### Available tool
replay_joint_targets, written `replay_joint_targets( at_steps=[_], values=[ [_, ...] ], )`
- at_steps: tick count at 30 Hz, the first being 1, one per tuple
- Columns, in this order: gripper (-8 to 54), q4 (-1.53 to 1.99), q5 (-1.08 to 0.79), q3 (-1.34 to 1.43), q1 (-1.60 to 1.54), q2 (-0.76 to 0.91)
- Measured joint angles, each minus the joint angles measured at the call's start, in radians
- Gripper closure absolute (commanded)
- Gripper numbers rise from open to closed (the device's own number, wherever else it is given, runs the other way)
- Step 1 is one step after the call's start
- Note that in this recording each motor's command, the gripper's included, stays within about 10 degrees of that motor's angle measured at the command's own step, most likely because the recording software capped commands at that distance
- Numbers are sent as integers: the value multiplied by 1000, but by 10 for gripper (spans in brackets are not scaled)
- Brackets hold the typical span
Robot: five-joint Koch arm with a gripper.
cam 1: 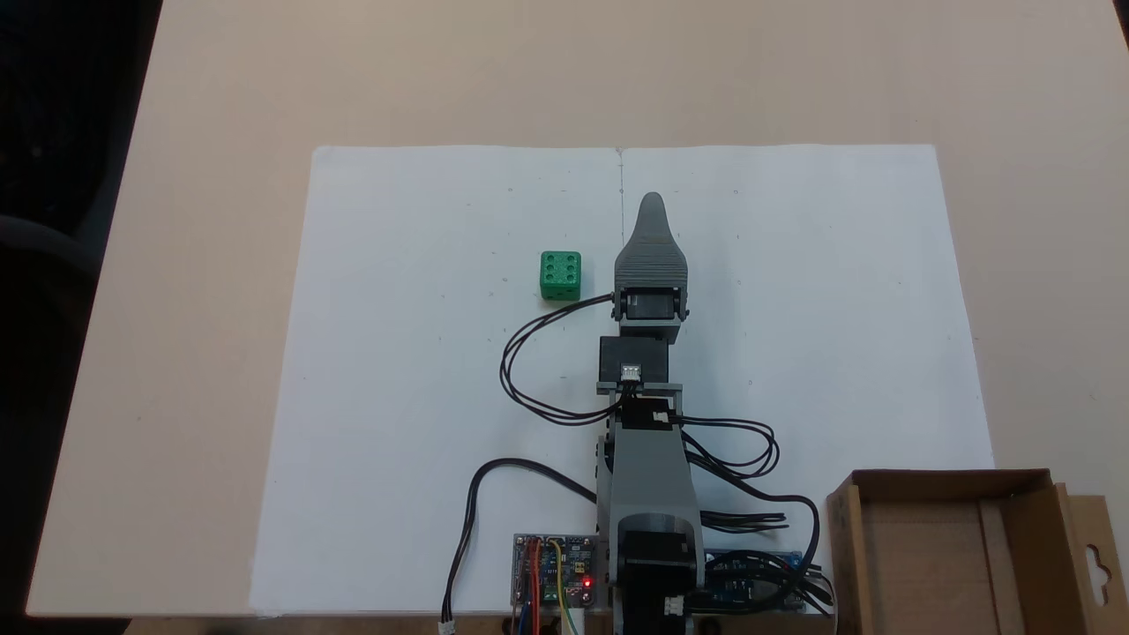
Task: Grasp a green dice and put it in the bin.
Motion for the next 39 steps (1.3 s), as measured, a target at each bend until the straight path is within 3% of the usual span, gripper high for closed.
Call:
replay_joint_targets(
  at_steps=[14, 32, 39],
  values=[
    [52, 34, 0, -8, 0, 2],
    [50, 1244, 0, -643, -74, -5],
    [50, 1632, 64, -907, -141, -207]
  ],
)
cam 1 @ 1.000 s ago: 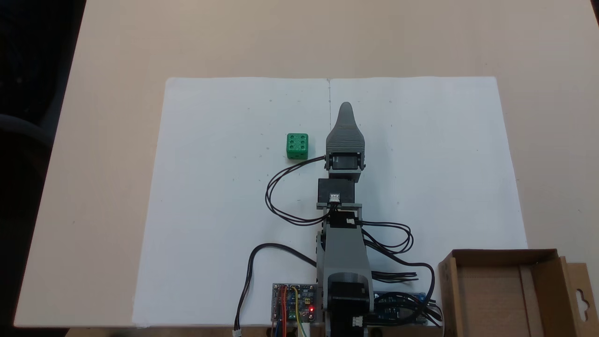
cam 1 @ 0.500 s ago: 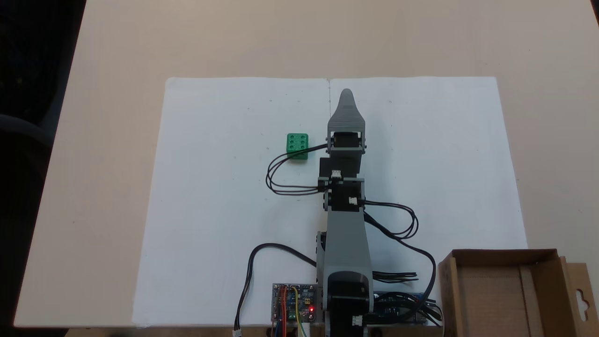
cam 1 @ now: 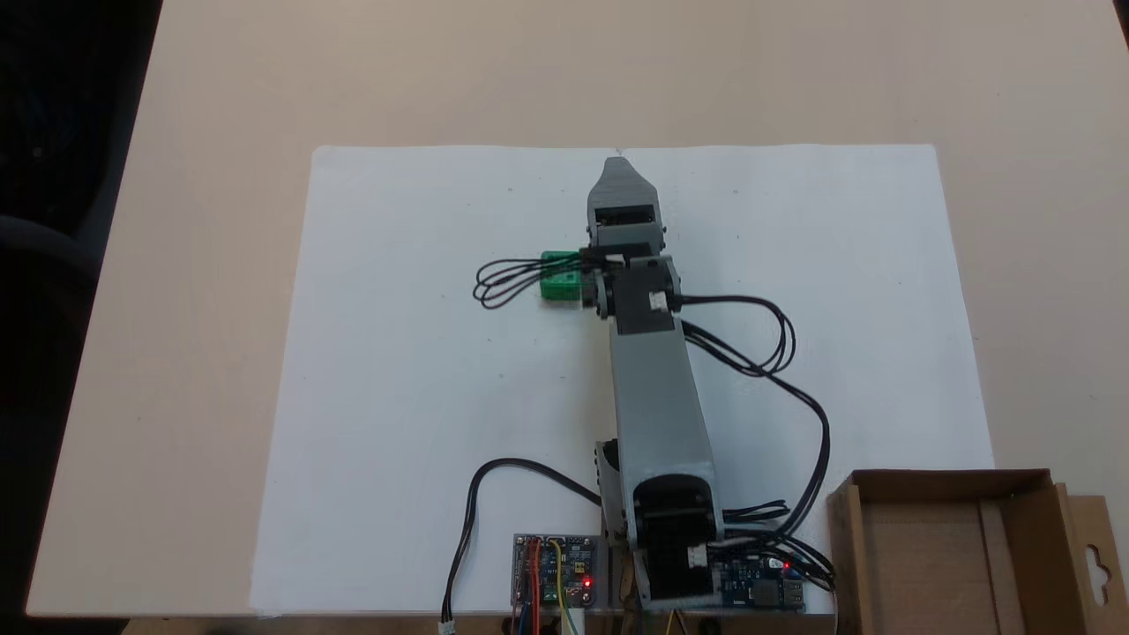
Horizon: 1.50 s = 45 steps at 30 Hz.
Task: Grasp a green dice and put it in the bin.
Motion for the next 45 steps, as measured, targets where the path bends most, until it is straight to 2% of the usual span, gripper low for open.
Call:
replay_joint_targets(
  at_steps=[9, 16, 32, 45],
  values=[
    [47, 440, 138, -258, -2, -238],
    [47, 733, 224, -353, -80, -250],
    [28, 750, 360, -463, -169, -477],
    [12, 726, 382, -463, -210, -549]
  ],
)
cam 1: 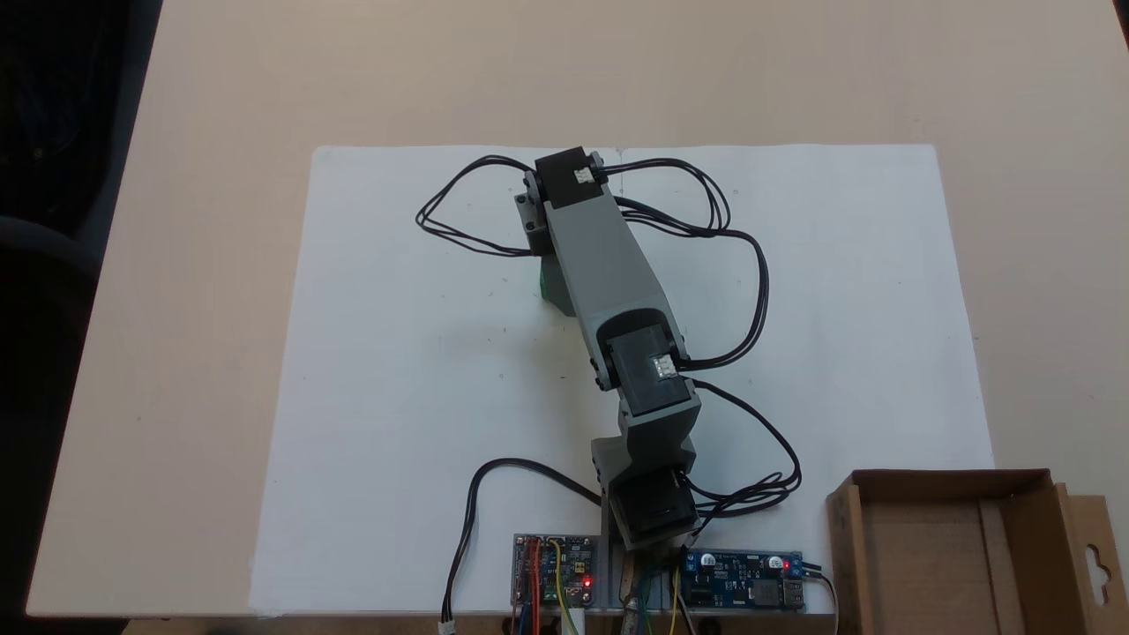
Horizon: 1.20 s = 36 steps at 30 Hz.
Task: Grasp a green dice and put it in the bin.
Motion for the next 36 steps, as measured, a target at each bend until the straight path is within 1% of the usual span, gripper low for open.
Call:
replay_joint_targets(
  at_steps=[10, 36],
  values=[
    [13, -34, 49, -2, -32, -12],
    [14, -170, 63, -21, -32, -189]
  ],
)
